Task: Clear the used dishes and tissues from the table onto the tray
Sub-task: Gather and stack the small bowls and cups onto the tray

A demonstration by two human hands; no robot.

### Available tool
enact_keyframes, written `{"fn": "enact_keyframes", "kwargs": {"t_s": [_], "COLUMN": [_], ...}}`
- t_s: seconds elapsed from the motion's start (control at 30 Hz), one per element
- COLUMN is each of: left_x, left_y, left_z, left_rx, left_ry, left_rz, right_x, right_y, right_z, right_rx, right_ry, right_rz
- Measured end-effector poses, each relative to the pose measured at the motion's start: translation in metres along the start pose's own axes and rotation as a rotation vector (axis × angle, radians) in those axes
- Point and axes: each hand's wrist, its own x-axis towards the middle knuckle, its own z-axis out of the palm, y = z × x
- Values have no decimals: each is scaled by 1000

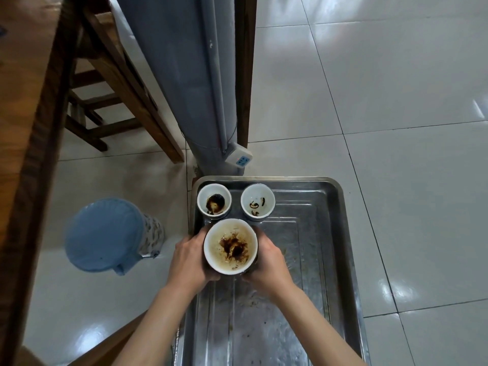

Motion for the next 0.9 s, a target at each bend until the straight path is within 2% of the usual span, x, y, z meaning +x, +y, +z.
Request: {"fn": "enact_keyframes", "kwargs": {"t_s": [0.33,0.57,0.8,0.9], "left_x": [-7,-21,-40,-52], "left_y": [-4,-4,8,24], "left_z": [1,3,-24,-43], "left_rx": [127,59,96,107], "left_ry": [2,7,-35,-56], "left_rz": [-63,-166,-209,-222], "right_x": [-1,-7,-34,-54], "right_y": [0,-4,-25,-41], "right_z": [3,1,-42,-63], "right_rx": [-21,-48,-254,-305], "right_ry": [9,13,-24,-12], "right_rz": [7,37,202,180]}}
